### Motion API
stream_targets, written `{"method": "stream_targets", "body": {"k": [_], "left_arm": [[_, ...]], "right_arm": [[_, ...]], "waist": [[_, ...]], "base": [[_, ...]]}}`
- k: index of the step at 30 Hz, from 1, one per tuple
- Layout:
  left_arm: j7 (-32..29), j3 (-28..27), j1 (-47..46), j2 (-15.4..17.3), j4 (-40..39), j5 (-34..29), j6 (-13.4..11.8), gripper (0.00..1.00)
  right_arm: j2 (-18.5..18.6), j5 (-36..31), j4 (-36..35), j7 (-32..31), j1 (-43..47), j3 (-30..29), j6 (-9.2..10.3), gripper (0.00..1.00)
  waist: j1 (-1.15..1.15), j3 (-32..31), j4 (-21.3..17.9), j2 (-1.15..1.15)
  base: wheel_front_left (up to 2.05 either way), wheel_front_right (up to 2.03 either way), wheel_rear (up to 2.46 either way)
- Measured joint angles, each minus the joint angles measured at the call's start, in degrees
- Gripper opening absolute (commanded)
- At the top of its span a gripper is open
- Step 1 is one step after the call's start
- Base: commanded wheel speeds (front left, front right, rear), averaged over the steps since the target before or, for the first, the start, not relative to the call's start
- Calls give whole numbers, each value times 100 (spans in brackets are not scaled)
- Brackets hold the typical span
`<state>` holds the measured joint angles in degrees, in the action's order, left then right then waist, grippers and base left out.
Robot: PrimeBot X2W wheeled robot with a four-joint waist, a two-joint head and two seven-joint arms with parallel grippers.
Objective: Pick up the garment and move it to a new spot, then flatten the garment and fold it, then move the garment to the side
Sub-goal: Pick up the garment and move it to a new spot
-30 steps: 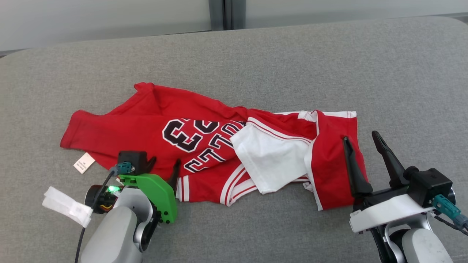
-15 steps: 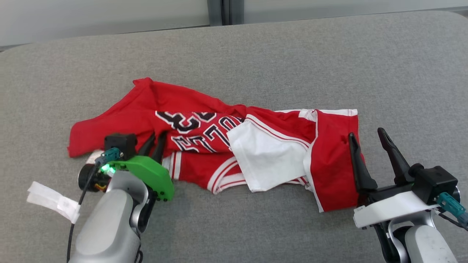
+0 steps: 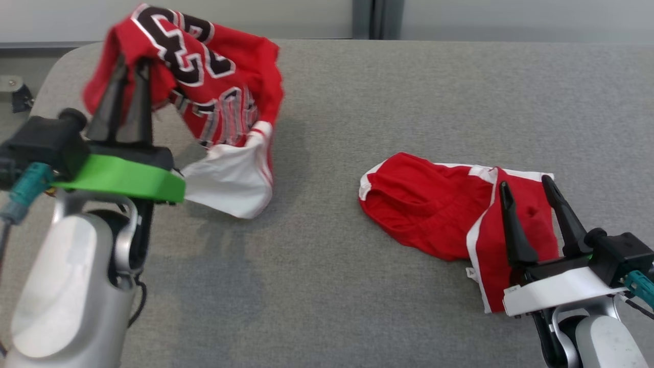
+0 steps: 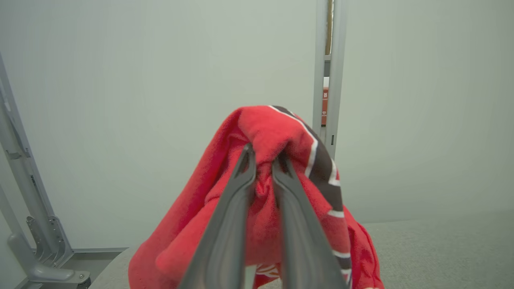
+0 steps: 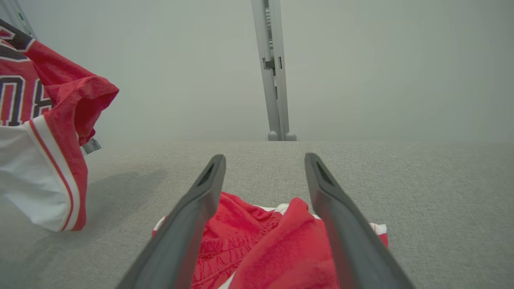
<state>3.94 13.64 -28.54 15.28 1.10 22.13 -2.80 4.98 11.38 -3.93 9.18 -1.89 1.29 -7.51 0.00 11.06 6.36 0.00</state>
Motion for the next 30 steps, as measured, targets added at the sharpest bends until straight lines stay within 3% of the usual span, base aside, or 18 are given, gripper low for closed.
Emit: {"method": "stream_targets", "body": {"k": [4, 8, 18, 30], "left_arm": [[-175, -266, -294, 225, -193, 169, 18, 0], [-153, -586, -634, 404, 175, 363, 87, 0], [822, -1305, -1480, 575, 2267, 805, 331, 0], [1085, -1235, -1805, -241, 5200, 1096, 837, 0]], "right_arm": [[76, -52, -160, -90, -13, -48, 0, 100], [199, -93, -361, -225, -133, -24, 0, 100], [628, -89, -818, -608, -530, 42, 0, 100], [938, -40, -1128, -834, -729, -11, 0, 100]], "waist": [[0, 43, 326, 0], [0, 166, 666, 0], [0, 988, 1062, 0], [-1, 1987, 1014, 0]], "base": [[0, 0, 0], [0, 0, 0], [0, 0, 0], [0, 0, 0]]}}
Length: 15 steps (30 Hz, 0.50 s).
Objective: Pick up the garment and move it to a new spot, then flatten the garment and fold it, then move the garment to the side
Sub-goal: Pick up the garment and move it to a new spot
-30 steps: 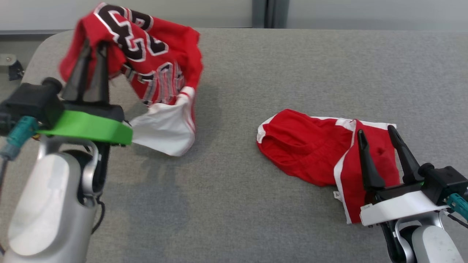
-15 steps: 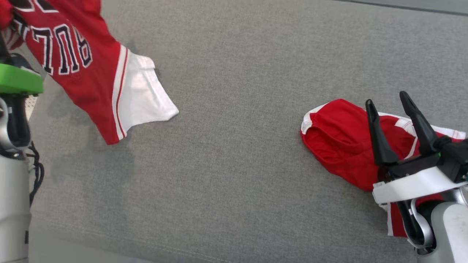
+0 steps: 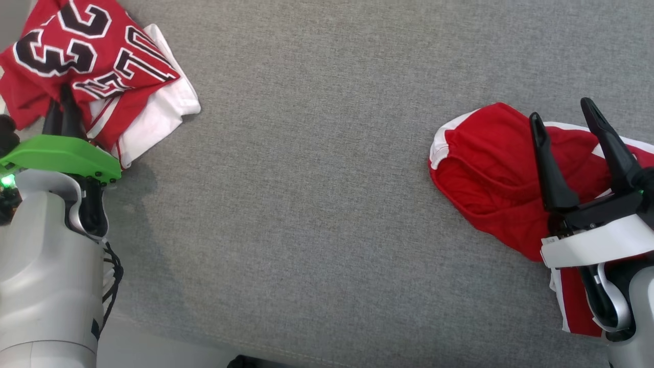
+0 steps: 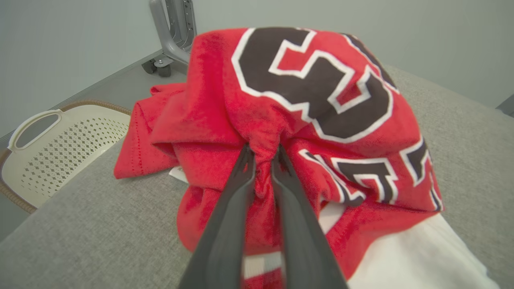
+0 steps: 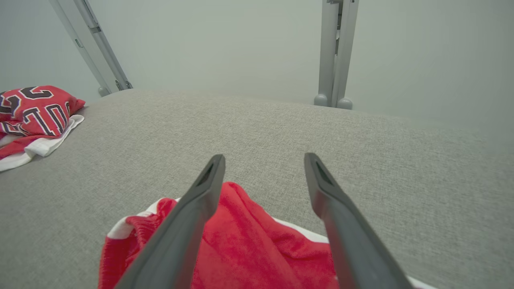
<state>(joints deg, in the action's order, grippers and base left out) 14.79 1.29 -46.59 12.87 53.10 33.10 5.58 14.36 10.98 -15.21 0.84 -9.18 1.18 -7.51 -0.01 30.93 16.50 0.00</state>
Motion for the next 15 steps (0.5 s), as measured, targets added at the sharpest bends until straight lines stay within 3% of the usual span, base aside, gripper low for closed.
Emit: {"method": "stream_targets", "body": {"k": [1, 2, 6, 9, 15], "left_arm": [[8, -35, -12, -27, 148, 48, 20, 32], [15, -79, -38, -56, 287, 96, 51, 100], [16, -398, -18, -62, 103, 55, 98, 100], [24, -720, 360, -71, -399, -308, -76, 100], [24, -1239, 1493, -476, -1636, -1078, -164, 100]], "right_arm": [[1, 0, -7, -1, -5, -7, 0, 100], [0, 0, -20, -5, -20, -15, 0, 100], [-40, -8, -30, 10, -44, -69, 0, 100], [-126, -8, 31, 86, -44, -83, 0, 100], [-320, -8, 302, 268, 108, -122, 0, 100]], "waist": [[0, 19, -24, 0], [0, 35, -55, 0], [0, 19, -138, 0], [0, -87, -164, 0], [0, -462, -209, 0]], "base": [[0, 0, 0], [0, 0, 0], [0, 0, 0], [0, 0, 0], [0, 0, 0]]}}
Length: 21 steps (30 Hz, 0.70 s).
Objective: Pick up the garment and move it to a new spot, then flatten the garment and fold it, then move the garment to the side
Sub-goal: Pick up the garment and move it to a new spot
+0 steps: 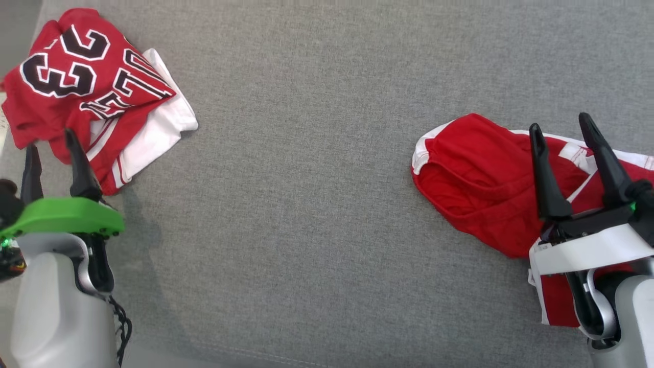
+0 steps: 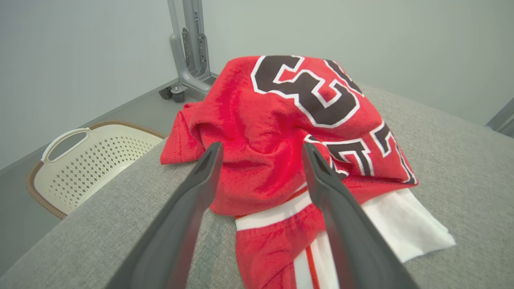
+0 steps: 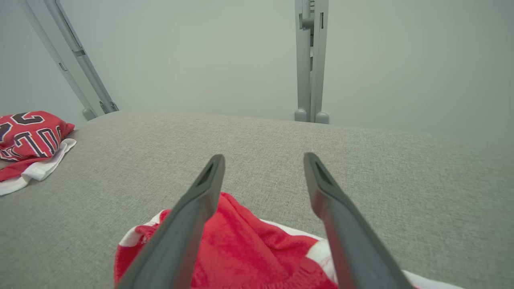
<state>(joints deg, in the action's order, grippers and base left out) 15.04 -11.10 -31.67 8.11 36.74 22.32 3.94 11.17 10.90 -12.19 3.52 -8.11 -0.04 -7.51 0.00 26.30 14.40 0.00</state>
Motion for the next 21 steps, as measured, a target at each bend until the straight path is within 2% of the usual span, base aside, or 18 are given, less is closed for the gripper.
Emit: {"method": "stream_targets", "body": {"k": [6, 12, 18, 21], "left_arm": [[0, -66, 984, -376, -1272, -709, -68, 100], [7, 550, 1610, -505, -2372, -979, -31, 100], [8, 1366, 1902, -528, -2676, -1174, -44, 100], [9, 1568, 1992, -533, -2655, -1230, -73, 100]], "right_arm": [[-188, 1, 249, 156, 202, 29, 0, 100], [-335, 0, 396, 226, 358, 54, 0, 100], [-443, 2, 633, 298, 519, 96, -1, 100], [-483, 3, 745, 343, 592, 156, 0, 100]], "waist": [[0, -477, -60, 0], [0, -909, -218, 0], [0, -1175, -515, 0], [0, -1306, -683, 0]], "base": [[0, 0, 0], [0, 0, 0], [0, 0, 0], [0, 0, 0]]}}
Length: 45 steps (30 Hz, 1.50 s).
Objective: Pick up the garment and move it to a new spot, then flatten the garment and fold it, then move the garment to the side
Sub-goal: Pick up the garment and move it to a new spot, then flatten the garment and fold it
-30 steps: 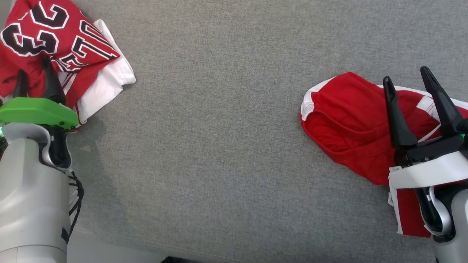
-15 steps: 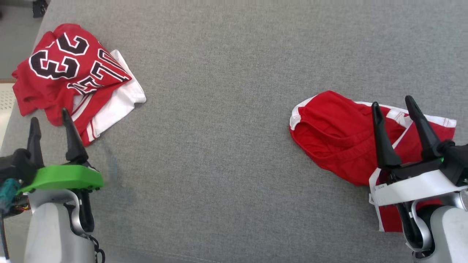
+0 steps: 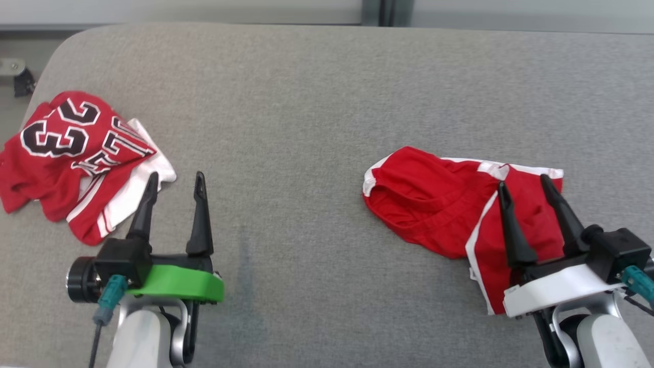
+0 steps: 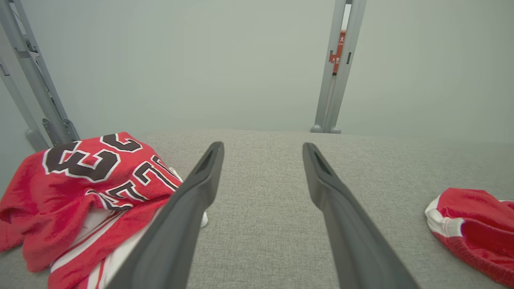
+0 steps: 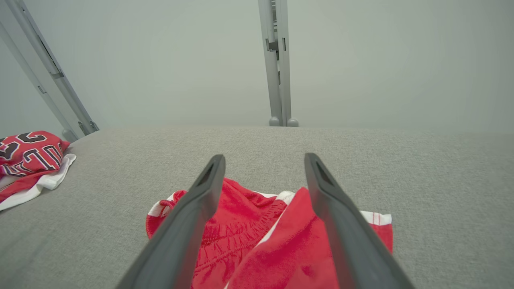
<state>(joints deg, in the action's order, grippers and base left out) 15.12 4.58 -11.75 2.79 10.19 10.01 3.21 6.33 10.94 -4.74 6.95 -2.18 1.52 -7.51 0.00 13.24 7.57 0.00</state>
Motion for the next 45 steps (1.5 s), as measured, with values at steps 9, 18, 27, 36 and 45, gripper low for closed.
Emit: {"method": "stream_targets", "body": {"k": [9, 18, 27, 36, 45], "left_arm": [[0, 127, 415, 33, 348, -74, -107, 100], [-94, 199, 616, 185, 396, -109, -127, 100], [-152, 248, 721, 211, 356, -80, -158, 100], [-152, 275, 732, 241, 312, -37, -179, 100], [-146, 365, 599, 255, 127, -40, -221, 100]], "right_arm": [[-73, 24, 213, 22, 291, 177, 0, 100], [-148, 2, 198, -51, 550, 154, 0, 100], [-199, -15, 110, -115, 641, 126, 0, 100], [-230, -44, 79, -132, 650, 123, 0, 100], [-152, -112, 267, -311, 650, 212, 0, 100]], "waist": [[0, -520, -390, 0], [0, -924, -573, 0], [0, -1012, -603, 0], [0, -1001, -577, 0], [0, -808, -525, 0]], "base": [[0, 0, 0], [0, 0, 0], [0, 0, 0], [0, 0, 0], [0, 0, 0]]}}
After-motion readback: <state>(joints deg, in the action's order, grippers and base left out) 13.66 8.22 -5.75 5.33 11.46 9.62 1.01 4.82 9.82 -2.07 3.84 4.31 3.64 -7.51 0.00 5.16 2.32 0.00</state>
